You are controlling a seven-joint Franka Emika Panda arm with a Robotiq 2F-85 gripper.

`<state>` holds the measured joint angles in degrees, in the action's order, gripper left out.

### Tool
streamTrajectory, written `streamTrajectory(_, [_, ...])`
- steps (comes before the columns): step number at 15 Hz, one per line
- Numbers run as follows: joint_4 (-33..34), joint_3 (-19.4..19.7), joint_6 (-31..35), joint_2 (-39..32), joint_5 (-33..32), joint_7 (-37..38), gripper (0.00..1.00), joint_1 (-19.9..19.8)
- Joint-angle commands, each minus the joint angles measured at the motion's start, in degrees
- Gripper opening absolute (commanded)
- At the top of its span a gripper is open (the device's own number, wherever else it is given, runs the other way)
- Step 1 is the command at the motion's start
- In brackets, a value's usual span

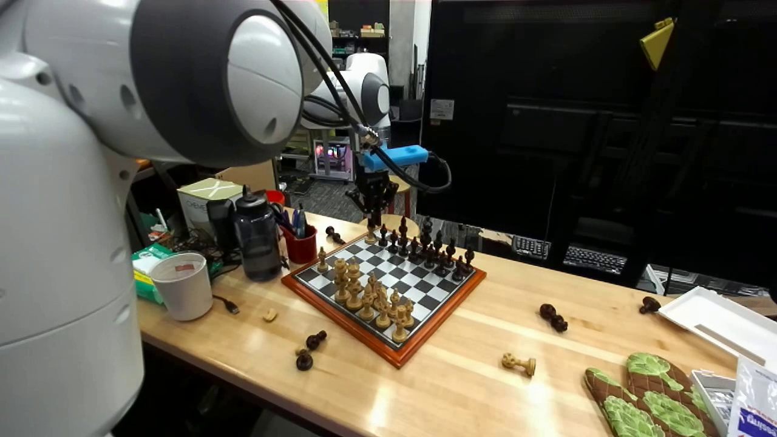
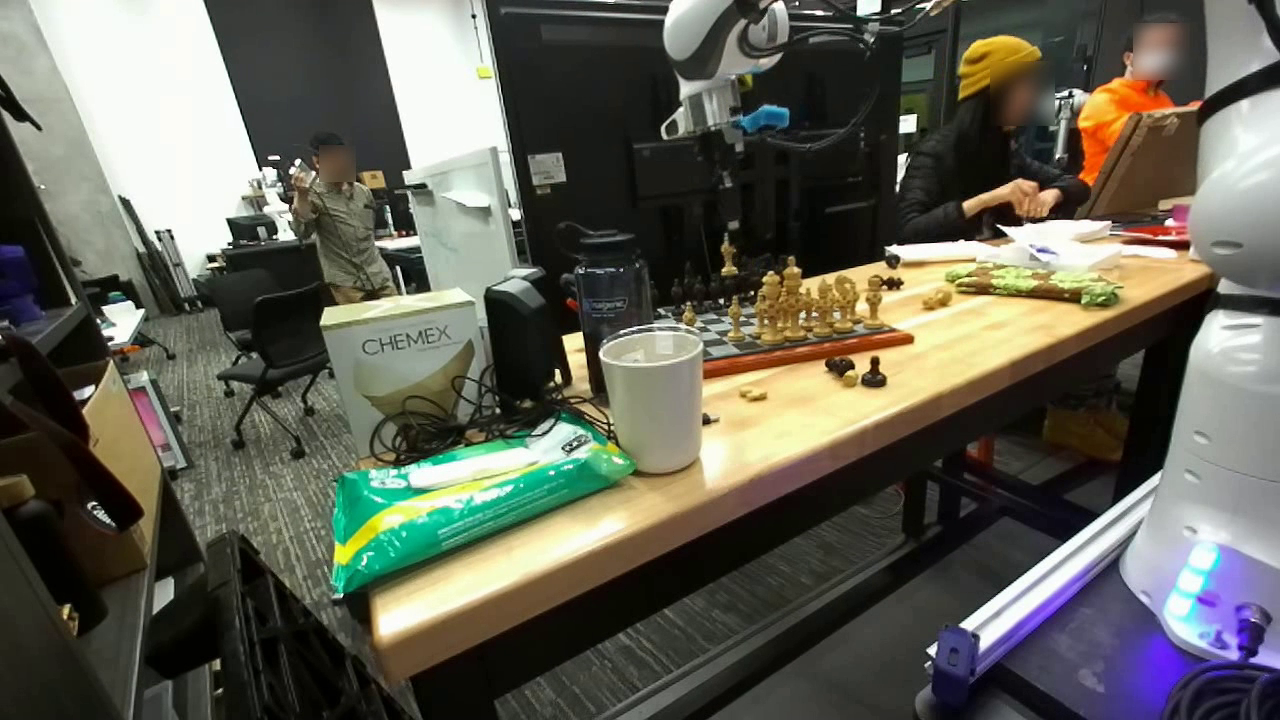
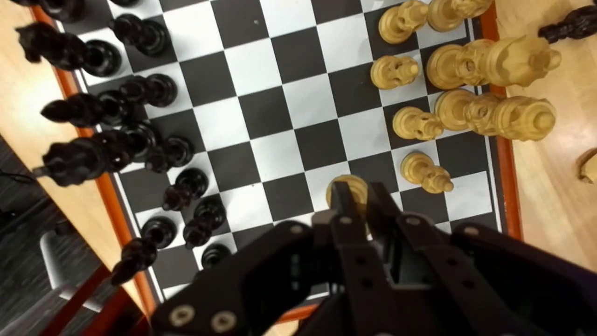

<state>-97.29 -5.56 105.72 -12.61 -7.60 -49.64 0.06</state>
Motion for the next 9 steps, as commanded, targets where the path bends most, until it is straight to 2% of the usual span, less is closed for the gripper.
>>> streamTrajectory(1, [0.79,-0.76,-0.47,-0.39,1.36,-4.98,0.03,0.7])
streamTrajectory(9, [-3.17,-2.29,0.65,1.69,1.97,-4.48,0.03,2.84])
